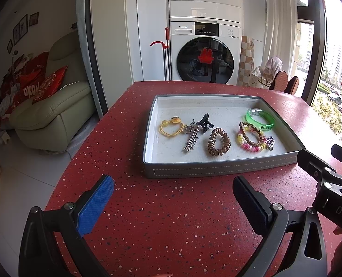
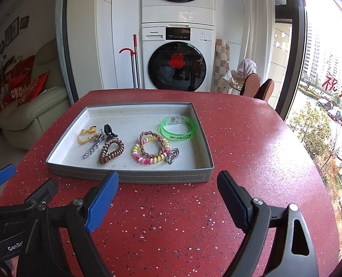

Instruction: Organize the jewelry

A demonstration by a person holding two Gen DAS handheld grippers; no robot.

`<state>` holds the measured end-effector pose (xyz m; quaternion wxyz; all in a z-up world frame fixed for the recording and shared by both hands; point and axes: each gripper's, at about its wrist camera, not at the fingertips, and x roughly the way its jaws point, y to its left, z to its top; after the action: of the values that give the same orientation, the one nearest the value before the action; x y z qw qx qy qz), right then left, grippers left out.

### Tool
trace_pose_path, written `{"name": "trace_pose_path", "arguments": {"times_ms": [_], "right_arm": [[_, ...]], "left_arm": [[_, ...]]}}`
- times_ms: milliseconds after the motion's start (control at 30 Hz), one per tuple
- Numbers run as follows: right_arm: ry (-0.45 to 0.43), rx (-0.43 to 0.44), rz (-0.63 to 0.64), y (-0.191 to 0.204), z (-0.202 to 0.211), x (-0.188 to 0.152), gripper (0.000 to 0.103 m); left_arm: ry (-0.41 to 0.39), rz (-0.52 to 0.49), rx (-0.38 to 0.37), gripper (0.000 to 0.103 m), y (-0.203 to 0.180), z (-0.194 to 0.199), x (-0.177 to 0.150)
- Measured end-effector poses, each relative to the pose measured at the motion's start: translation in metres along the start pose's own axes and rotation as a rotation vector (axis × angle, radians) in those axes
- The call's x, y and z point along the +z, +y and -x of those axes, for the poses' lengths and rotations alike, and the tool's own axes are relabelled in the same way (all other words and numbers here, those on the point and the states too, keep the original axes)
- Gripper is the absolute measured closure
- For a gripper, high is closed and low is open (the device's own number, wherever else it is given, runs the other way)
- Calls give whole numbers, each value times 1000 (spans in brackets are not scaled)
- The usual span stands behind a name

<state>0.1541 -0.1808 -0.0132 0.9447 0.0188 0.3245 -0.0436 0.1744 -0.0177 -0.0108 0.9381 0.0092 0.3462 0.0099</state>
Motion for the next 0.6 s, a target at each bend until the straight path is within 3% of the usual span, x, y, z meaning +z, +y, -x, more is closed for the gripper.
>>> {"name": "trace_pose_path", "arguments": {"times_ms": [600], "right_arm": [[2,2,-2,0,1,1,14]], "left_arm": [[1,3,1,0,1,0,0]]}}
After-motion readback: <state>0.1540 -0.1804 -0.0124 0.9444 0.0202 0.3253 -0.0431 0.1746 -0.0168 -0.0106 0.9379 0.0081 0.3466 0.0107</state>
